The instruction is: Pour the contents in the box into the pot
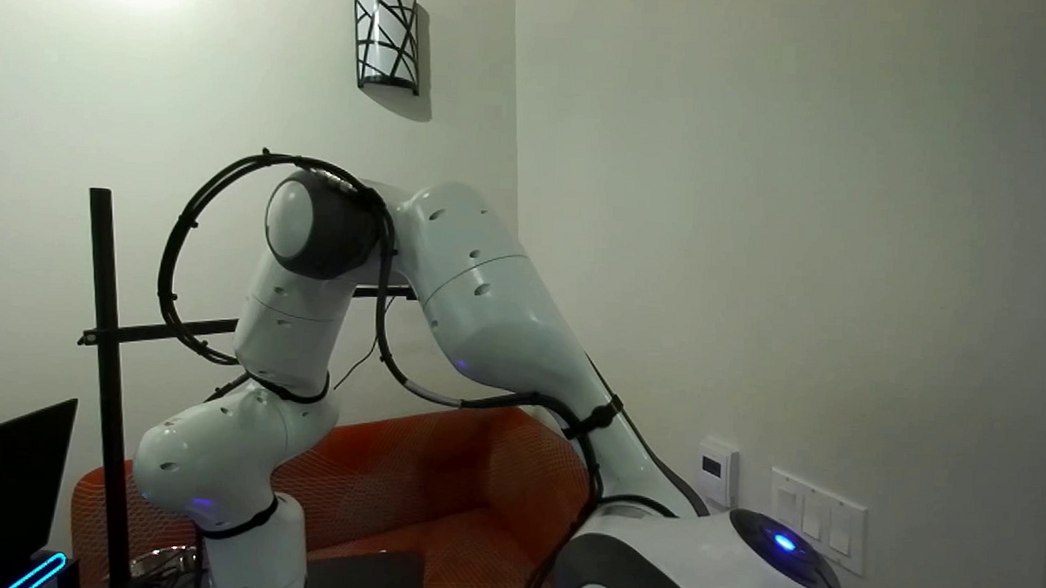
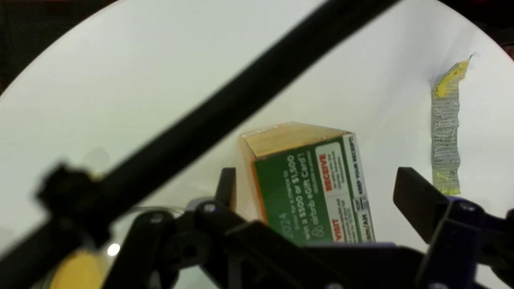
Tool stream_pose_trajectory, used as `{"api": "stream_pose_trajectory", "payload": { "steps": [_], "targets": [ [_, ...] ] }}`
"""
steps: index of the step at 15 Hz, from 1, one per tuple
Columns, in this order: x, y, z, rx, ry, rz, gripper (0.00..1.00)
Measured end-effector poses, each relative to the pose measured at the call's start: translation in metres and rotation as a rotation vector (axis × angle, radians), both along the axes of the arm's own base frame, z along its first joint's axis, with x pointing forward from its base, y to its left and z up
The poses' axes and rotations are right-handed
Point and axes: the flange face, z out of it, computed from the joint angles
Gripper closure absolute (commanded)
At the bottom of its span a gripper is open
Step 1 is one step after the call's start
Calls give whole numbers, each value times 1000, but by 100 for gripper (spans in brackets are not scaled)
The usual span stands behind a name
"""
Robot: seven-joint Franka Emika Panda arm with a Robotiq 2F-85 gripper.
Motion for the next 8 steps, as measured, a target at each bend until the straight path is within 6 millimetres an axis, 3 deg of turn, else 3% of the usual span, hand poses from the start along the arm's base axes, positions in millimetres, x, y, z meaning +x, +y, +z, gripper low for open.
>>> {"api": "stream_pose_trajectory", "payload": {
  "steps": [1, 6, 8],
  "targets": [
    [0, 0, 0, -3, -3, 0, 26],
    [0, -2, 1, -5, -6, -1, 66],
    [0, -2, 1, -8, -6, 1, 71]
  ]
}}
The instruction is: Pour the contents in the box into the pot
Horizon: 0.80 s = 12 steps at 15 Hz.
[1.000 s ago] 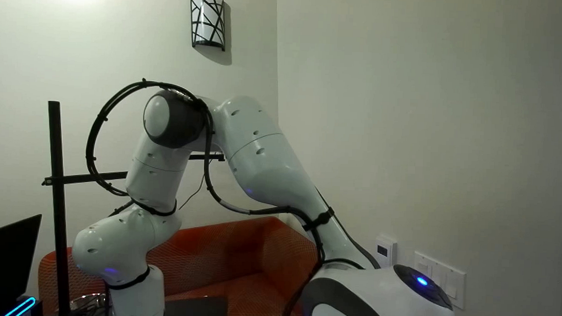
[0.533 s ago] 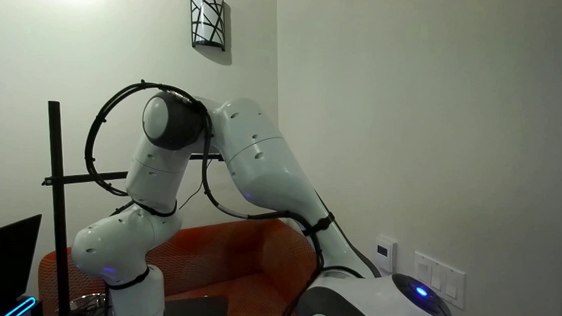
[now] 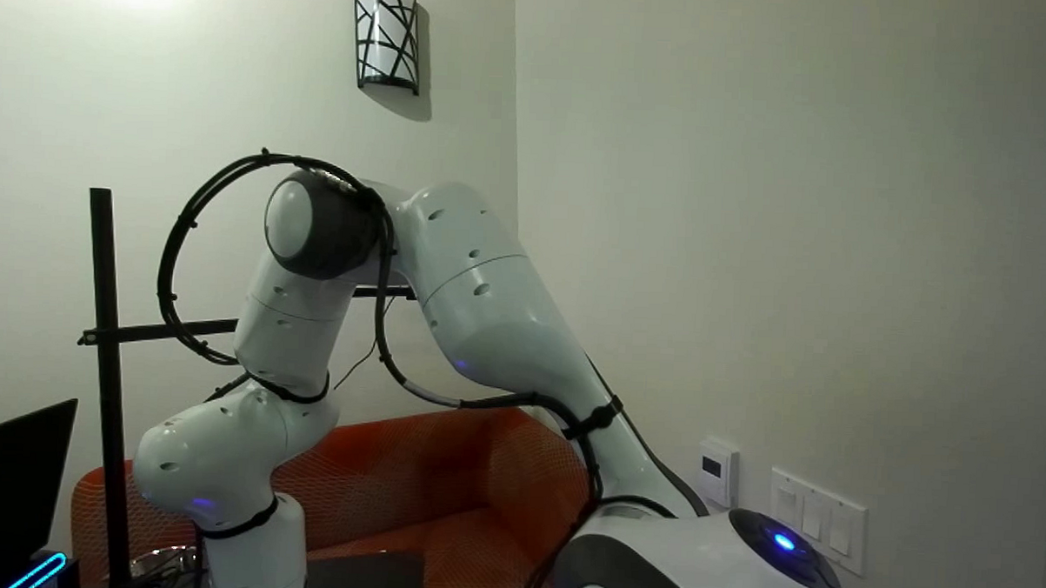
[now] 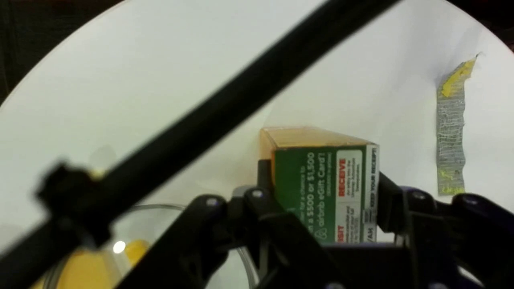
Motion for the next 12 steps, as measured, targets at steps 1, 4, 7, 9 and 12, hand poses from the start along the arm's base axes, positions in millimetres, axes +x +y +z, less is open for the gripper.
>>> {"api": "stream_pose_trajectory", "payload": {
  "steps": [1, 4, 7, 9, 12],
  "targets": [
    [0, 0, 0, 0, 1, 1, 72],
    [0, 0, 0, -1, 1, 3, 72],
    [0, 0, 0, -1, 1, 3, 72],
    [-1, 0, 0, -1, 0, 1, 72],
    [-1, -2, 5, -1, -9, -7, 72]
  ]
}}
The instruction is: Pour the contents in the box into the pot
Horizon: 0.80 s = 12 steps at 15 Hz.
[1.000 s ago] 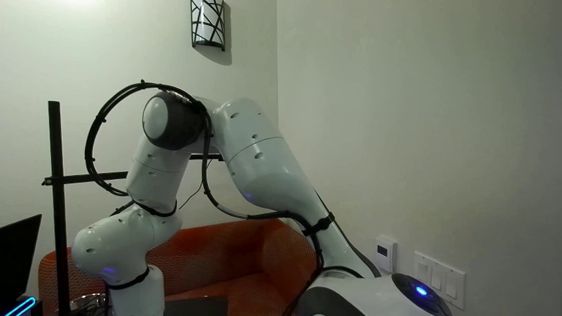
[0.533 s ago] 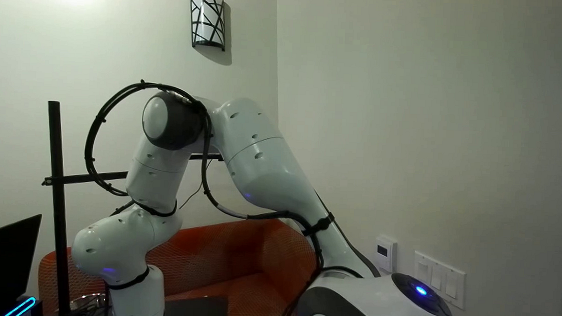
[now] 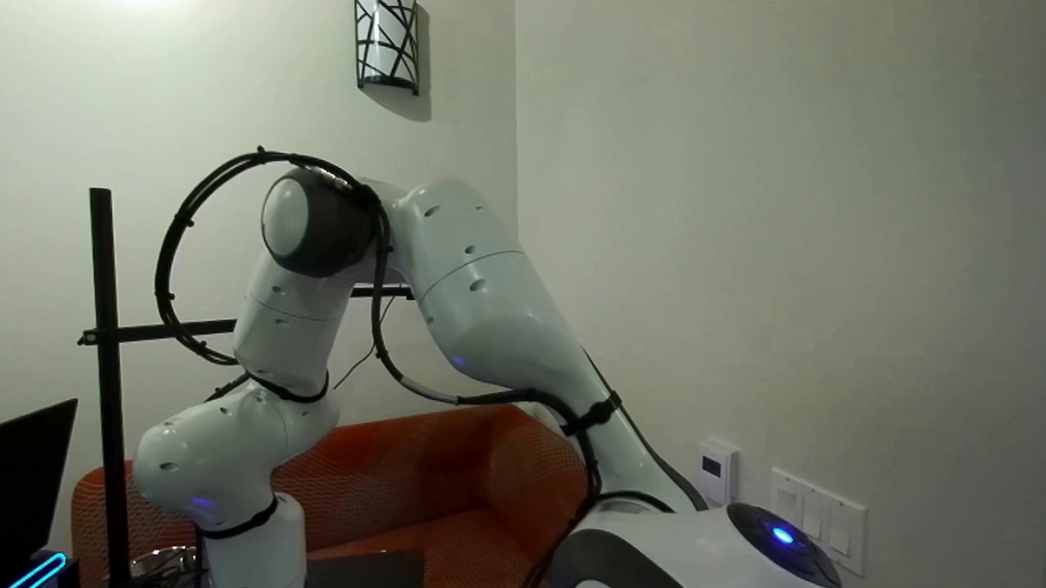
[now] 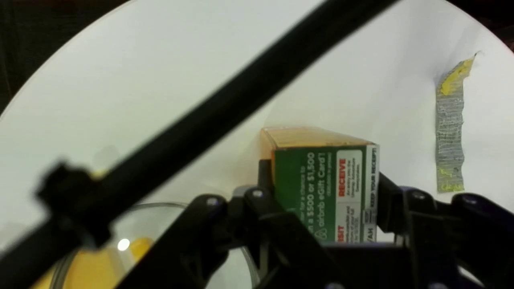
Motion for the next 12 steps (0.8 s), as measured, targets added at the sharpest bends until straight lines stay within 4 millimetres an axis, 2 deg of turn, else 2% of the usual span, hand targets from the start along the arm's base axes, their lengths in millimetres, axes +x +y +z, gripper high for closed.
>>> {"api": "stream_pose_trajectory", "payload": {
  "steps": [5, 12],
  "targets": [
    [6, 5, 27, 9, -39, -16, 72],
    [23, 32, 84, 29, -75, 0, 72]
  ]
}}
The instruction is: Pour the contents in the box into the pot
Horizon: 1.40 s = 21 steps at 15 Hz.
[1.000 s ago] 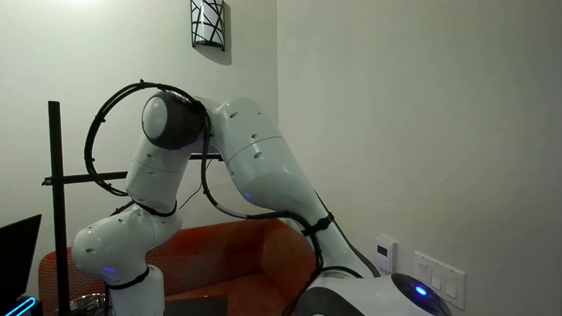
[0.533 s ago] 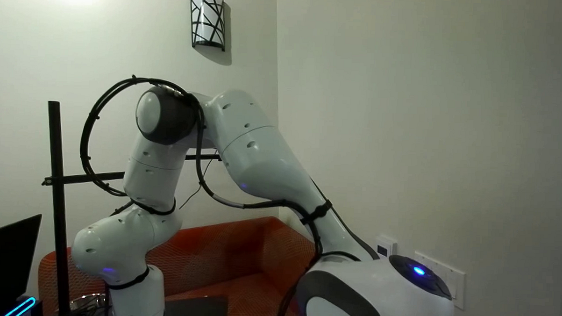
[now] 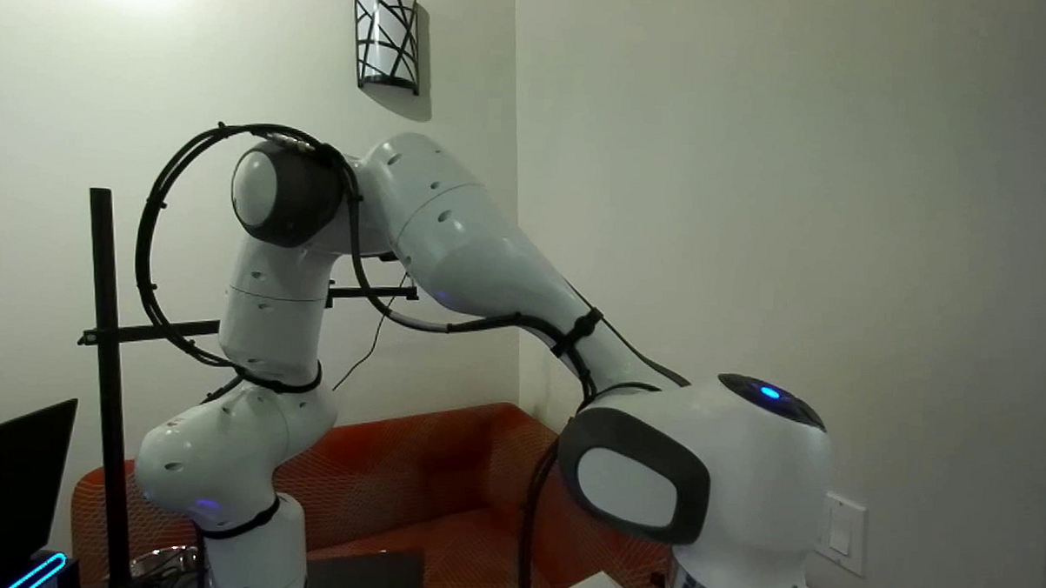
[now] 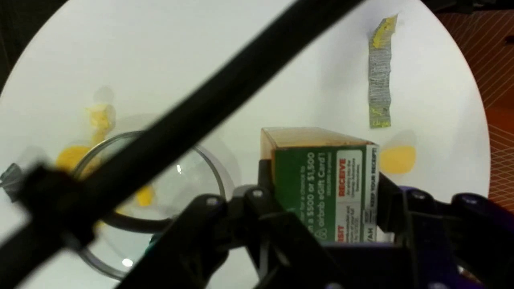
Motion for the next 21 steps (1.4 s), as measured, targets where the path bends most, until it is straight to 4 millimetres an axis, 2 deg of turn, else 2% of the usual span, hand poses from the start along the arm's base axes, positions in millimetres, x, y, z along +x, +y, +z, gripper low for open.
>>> {"api": "stream_pose_trajectory", "payload": {
  "steps": [8, 15, 21],
  "targets": [
    [21, 39, 53, 5, -20, 11, 72],
    [54, 70, 101, 5, -21, 22, 72],
    [84, 76, 135, -7, -4, -26, 72]
  ]
}}
